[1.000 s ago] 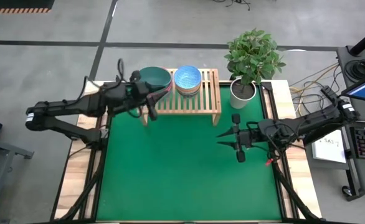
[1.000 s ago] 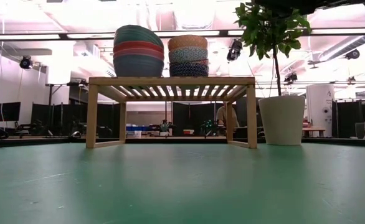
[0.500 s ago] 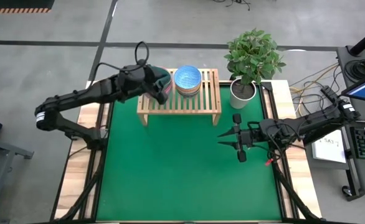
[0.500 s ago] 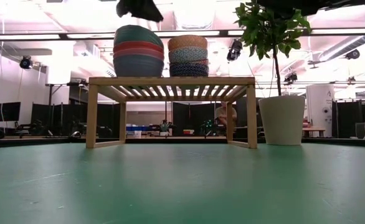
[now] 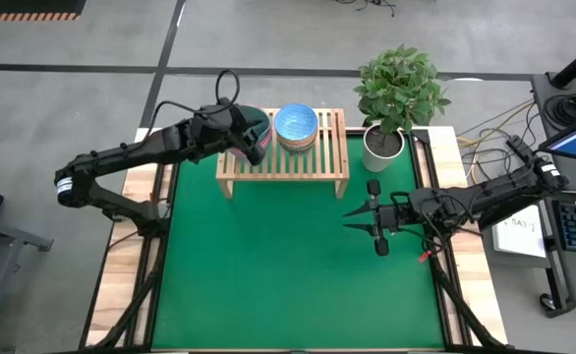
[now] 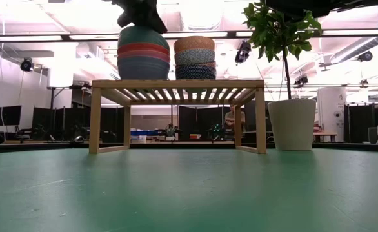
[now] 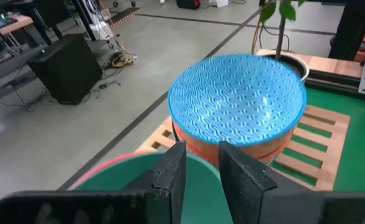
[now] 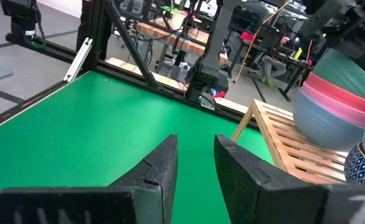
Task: Place and stack bowls onto a shelf
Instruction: Stack the dark green bowl on top of the orange bowl on the shelf, then return to Home Position
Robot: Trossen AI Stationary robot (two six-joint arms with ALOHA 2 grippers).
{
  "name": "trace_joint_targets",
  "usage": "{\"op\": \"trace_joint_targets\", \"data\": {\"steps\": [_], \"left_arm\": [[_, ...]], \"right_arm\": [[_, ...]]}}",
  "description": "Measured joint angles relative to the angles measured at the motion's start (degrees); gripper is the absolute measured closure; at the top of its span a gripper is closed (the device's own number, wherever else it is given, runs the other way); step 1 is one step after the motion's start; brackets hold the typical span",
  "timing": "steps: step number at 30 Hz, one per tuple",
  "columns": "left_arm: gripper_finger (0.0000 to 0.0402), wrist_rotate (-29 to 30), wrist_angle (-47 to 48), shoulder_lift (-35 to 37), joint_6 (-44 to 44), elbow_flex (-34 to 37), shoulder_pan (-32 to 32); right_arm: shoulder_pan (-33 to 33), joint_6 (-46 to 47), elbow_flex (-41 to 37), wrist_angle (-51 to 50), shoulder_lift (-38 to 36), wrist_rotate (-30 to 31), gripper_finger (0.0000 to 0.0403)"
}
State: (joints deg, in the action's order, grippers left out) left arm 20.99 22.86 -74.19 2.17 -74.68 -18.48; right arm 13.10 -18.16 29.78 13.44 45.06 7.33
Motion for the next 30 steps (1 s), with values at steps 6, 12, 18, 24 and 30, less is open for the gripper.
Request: {"op": "trace_joint_targets", "data": {"steps": [6,12,18,24,30], "left_arm": [[0.0326,-0.1,-4.1,0.4,-1.1,3.4,0.0],[0.0326,-0.8,-8.4,0.5,-2.4,7.1,0.0],[0.0326,-0.8,-10.7,0.8,-4.1,9.5,0.1],[0.0326,-1.0,-11.0,1.9,-3.8,8.5,0.1],[0.0326,-12.2,-10.6,6.7,-4.3,8.9,4.2]], "right_arm": [[0.0,0.3,0.0,-0.1,0.0,0.0,0.0307],[0.0,0.6,0.0,-0.1,0.0,0.0,0.0307],[0.0,0.6,0.0,-0.1,0.0,0.1,0.0307],[0.0,0.6,0.0,-0.3,0.0,0.1,0.0307],[0.0,0.6,-0.6,-1.1,-0.3,-0.1,0.0307]]}}
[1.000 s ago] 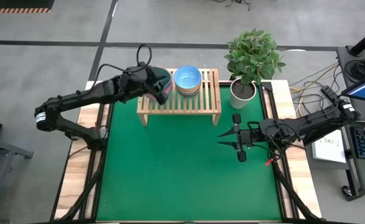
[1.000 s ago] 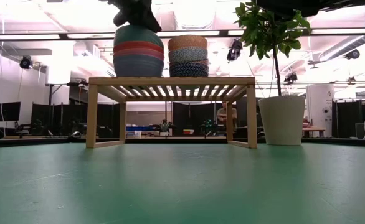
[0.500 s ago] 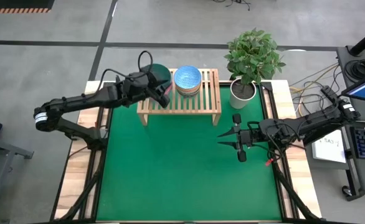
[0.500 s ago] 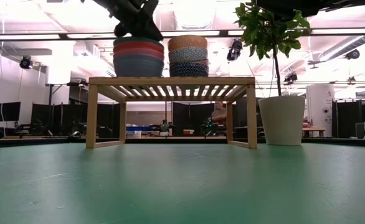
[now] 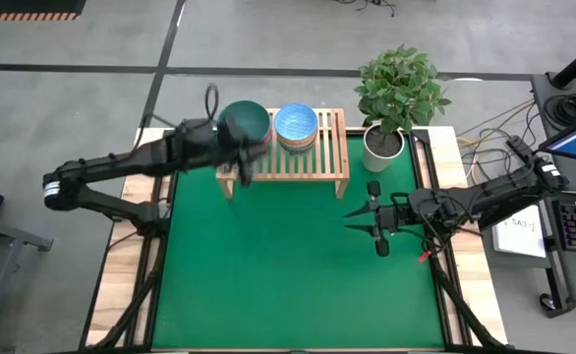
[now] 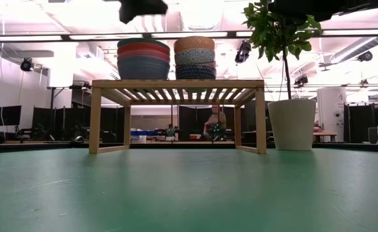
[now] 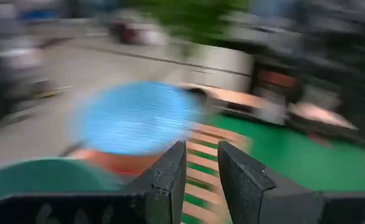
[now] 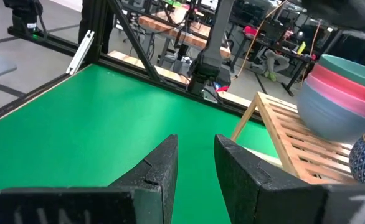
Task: Place and stack bowls onto a shelf
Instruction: Return to Home Position
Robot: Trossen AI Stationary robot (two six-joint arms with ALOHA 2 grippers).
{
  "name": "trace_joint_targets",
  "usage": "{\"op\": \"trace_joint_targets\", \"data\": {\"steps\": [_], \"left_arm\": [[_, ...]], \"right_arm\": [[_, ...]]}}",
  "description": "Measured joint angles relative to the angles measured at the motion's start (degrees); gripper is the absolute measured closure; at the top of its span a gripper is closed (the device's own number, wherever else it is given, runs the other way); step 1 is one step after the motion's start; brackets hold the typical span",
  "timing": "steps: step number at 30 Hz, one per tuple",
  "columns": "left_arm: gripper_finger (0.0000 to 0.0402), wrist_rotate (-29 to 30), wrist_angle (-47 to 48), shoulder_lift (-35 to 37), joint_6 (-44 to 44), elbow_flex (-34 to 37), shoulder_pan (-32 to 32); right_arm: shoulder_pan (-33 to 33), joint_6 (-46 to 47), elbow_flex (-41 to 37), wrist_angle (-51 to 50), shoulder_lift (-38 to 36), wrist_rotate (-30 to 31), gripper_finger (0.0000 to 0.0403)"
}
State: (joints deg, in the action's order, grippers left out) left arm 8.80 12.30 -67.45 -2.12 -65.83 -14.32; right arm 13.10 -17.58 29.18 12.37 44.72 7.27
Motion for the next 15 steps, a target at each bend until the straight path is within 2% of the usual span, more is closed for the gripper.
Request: {"op": "trace_joint_targets", "data": {"steps": [2,4,10,15], "left_arm": [[0.0326,-6.1,0.9,2.3,1.9,2.3,3.2],[0.0326,-7.9,0.5,5.0,2.7,5.9,7.2],[0.0326,-7.9,-3.6,14.7,1.6,18.5,16.4],[0.0326,-7.9,-5.7,24.1,2.6,27.4,19.6]], "right_arm": [[0.0,0.0,-0.6,-0.1,-0.8,0.0,0.0307],[0.0,0.3,-1.3,-0.1,-2.2,0.0,0.0307],[0.0,1.8,-3.5,0.1,-5.7,0.0,0.0307],[0.0,1.6,-5.8,0.3,-8.8,-0.2,0.0308]]}}
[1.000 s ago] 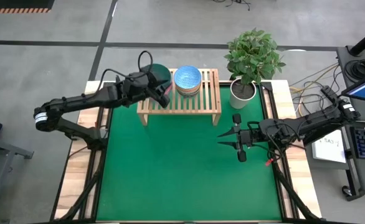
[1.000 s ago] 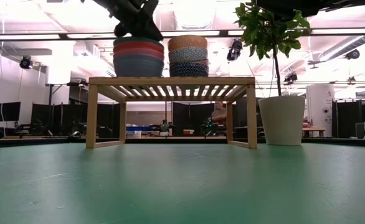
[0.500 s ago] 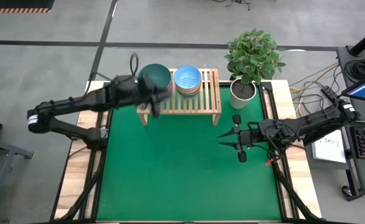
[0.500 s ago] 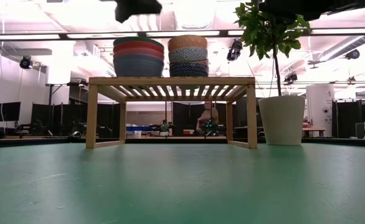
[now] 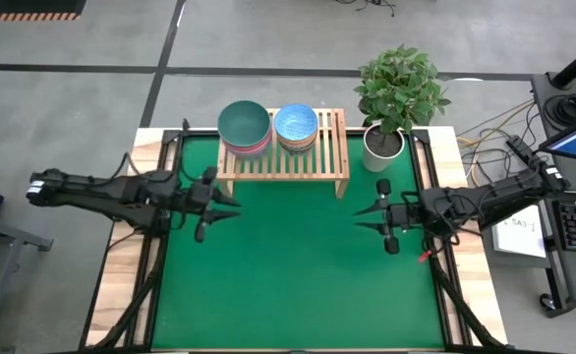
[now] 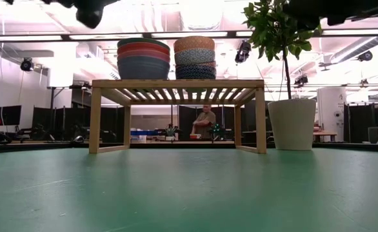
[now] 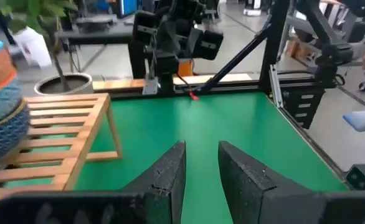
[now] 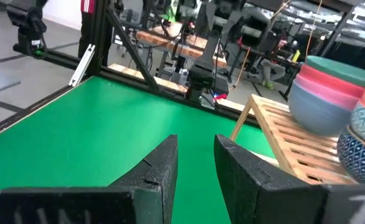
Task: Place and stack bowls onto a shelf
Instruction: Return to Home Position
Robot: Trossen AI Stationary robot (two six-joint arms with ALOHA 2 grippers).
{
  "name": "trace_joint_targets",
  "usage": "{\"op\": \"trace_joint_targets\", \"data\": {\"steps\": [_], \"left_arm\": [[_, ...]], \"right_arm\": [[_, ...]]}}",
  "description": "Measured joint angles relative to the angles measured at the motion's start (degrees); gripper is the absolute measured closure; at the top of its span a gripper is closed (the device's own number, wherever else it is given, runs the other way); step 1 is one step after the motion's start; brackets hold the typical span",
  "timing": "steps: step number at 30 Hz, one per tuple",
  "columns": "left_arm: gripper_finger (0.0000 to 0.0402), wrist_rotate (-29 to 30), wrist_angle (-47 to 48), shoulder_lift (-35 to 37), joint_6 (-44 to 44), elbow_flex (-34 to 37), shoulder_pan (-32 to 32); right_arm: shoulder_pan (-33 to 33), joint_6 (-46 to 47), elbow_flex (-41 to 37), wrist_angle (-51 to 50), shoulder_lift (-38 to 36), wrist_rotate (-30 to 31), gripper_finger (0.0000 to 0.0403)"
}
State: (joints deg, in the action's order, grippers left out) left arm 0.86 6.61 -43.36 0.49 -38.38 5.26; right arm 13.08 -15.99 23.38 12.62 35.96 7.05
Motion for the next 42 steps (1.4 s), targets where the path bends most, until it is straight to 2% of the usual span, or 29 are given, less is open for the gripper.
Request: {"op": "trace_joint_targets", "data": {"steps": [6,11,19,27,29,34,38,40,42], "left_arm": [[0.0326,0.0,-1.3,11.7,2.5,8.1,-0.9],[0.0326,0.0,-3.2,20.4,3.2,14.4,-2.5],[0.0326,0.0,-3.0,32.5,3.4,21.4,-3.5],[0.0326,0.0,-3.5,43.1,0.6,26.7,-3.5],[0.0326,0.0,-4.4,43.4,0.5,27.7,-3.6],[0.0326,-1.0,-7.1,43.1,-1.1,30.6,-3.6],[0.0326,-10.3,-18.9,43.4,-1.2,36.9,-3.6],[0.0326,-13.4,-18.2,43.1,-0.7,37.7,-3.5],[0.0326,-13.4,-17.3,42.3,-1.8,37.8,-3.6]], "right_arm": [[-0.1,0.1,-1.6,0.3,-4.2,-0.1,0.0308],[-0.8,0.5,-6.3,2.3,-9.0,0.2,0.0308],[-2.6,1.0,-11.7,1.8,-21.1,0.2,0.0308],[-2.8,3.5,-14.6,-6.2,-33.9,-0.1,0.0308],[-2.8,3.6,-15.1,-7.8,-35.9,-0.6,0.0308],[-3.0,3.8,-16.4,-7.2,-35.4,-3.0,0.0308],[-3.0,7.2,-18.3,-7.7,-35.9,-8.3,0.0308],[-3.0,8.0,-19.8,-6.9,-36.0,-10.5,0.0308],[-3.0,8.6,-22.7,-5.8,-35.8,-10.0,0.0310]]}}
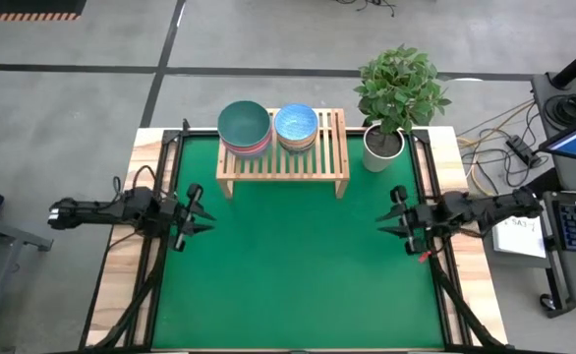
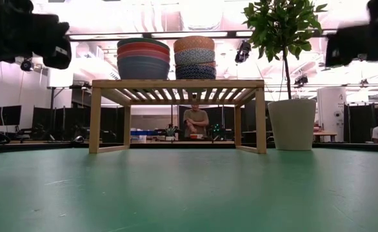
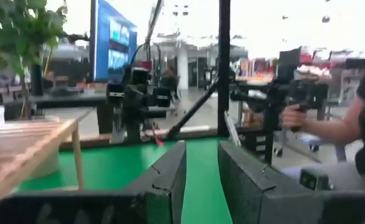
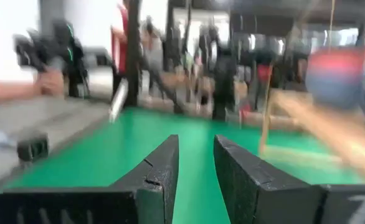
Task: Place and stack bowls onto a shelf
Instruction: Return to Home Position
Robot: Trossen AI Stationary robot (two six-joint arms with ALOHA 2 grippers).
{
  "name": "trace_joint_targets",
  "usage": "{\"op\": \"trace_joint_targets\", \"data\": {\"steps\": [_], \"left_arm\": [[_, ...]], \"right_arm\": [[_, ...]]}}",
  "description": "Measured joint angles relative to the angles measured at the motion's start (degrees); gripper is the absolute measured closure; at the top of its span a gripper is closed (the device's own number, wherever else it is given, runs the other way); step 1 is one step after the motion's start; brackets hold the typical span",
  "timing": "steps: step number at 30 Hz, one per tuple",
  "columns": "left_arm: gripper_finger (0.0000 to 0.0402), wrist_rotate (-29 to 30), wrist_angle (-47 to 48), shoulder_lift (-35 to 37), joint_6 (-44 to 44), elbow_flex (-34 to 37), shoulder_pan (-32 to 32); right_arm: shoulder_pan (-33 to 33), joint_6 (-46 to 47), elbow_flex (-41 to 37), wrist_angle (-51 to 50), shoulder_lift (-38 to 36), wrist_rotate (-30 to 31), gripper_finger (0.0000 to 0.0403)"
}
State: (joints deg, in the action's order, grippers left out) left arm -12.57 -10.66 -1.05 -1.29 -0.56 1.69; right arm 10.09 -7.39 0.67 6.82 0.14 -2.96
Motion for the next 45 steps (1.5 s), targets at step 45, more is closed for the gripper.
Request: {"op": "trace_joint_targets", "data": {"steps": [45], "left_arm": [[0.0326,4.1,5.3,-5.3,6.5,-0.7,-0.1]], "right_arm": [[-0.4,-0.1,0.9,-6.6,9.7,9.0,0.0328]]}}
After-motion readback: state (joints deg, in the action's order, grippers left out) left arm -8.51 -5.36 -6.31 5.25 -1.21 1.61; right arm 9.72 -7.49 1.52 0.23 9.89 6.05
